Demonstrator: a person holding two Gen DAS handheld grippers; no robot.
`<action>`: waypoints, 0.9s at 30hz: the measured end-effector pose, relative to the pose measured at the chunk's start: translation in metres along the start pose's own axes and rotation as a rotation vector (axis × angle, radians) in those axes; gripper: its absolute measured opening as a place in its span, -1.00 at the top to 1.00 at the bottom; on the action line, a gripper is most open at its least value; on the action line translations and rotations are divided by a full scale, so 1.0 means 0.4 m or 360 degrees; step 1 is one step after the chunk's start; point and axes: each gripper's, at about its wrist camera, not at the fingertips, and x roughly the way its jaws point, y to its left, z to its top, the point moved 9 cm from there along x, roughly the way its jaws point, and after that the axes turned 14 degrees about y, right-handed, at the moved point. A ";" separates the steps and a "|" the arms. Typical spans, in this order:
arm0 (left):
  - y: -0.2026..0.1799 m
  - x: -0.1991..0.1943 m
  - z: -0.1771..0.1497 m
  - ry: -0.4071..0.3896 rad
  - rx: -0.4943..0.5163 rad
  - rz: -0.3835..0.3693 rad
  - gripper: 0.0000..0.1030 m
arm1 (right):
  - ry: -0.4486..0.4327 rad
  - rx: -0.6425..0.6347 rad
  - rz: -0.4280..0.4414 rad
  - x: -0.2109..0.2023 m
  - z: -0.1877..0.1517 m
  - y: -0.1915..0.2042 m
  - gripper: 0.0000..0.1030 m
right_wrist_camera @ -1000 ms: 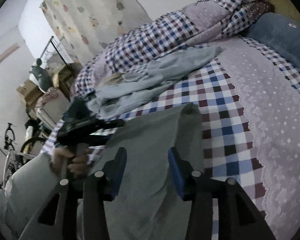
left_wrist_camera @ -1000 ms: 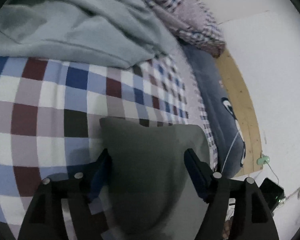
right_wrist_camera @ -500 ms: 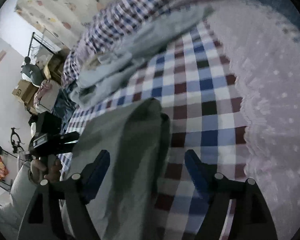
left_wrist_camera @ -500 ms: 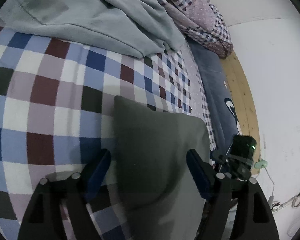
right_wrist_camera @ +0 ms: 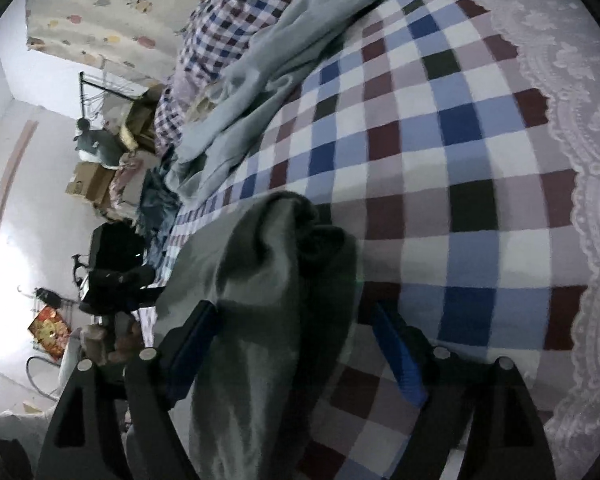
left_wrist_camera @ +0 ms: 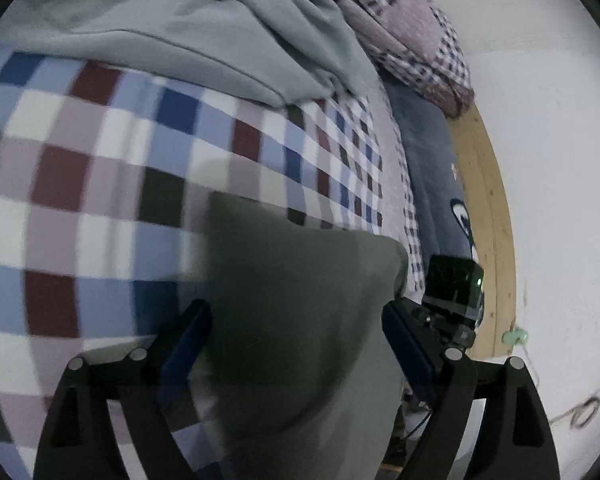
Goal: Fold clothes
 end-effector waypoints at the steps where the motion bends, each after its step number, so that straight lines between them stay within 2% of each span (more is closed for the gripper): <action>1: -0.009 0.010 0.005 0.0015 0.0028 0.0023 -0.73 | 0.0010 -0.0010 0.0008 0.007 0.003 0.005 -0.66; 5: -0.030 0.031 0.022 0.0046 0.0079 0.0078 -0.70 | 0.0032 -0.0042 0.0060 0.036 0.031 0.027 -0.67; 6: -0.033 0.030 0.027 0.0042 0.0084 0.0077 -0.52 | 0.0034 -0.0044 0.0075 0.043 0.038 0.032 -0.67; 7: -0.027 0.026 0.027 0.0034 0.0071 0.0077 -0.17 | 0.0032 -0.0044 0.0089 0.050 0.045 0.036 -0.67; 9: -0.009 0.019 0.017 0.0010 0.0039 0.0075 0.17 | 0.0021 -0.0047 0.0113 0.059 0.057 0.045 -0.67; 10: 0.000 0.016 0.012 -0.0002 0.0024 0.0073 0.26 | 0.0004 -0.0051 0.0119 0.058 0.058 0.049 -0.64; 11: -0.002 0.013 0.006 -0.0012 0.0033 0.0063 0.32 | -0.0013 -0.0057 0.0110 0.054 0.058 0.051 -0.58; 12: -0.009 0.010 -0.001 -0.0028 0.0051 0.0054 0.38 | -0.0030 -0.0066 0.0088 0.050 0.055 0.052 -0.17; 13: -0.021 0.003 -0.009 -0.0043 0.0074 0.0046 0.42 | -0.0052 -0.0076 0.0048 0.044 0.051 0.054 0.34; 15: -0.055 -0.017 -0.022 -0.0088 0.0133 0.0044 0.45 | -0.0111 -0.0104 -0.0051 0.030 0.039 0.067 0.41; 19: -0.138 -0.072 -0.054 -0.0183 0.0264 0.0039 0.50 | -0.0301 -0.0222 -0.0198 -0.037 0.009 0.156 0.54; 23: -0.239 -0.145 -0.121 -0.0285 0.0416 0.0075 0.51 | -0.0456 -0.0373 -0.0345 -0.126 -0.039 0.274 0.57; 27: -0.359 -0.211 -0.197 -0.0397 0.0534 0.0110 0.52 | -0.0552 -0.0496 -0.0435 -0.197 -0.108 0.392 0.57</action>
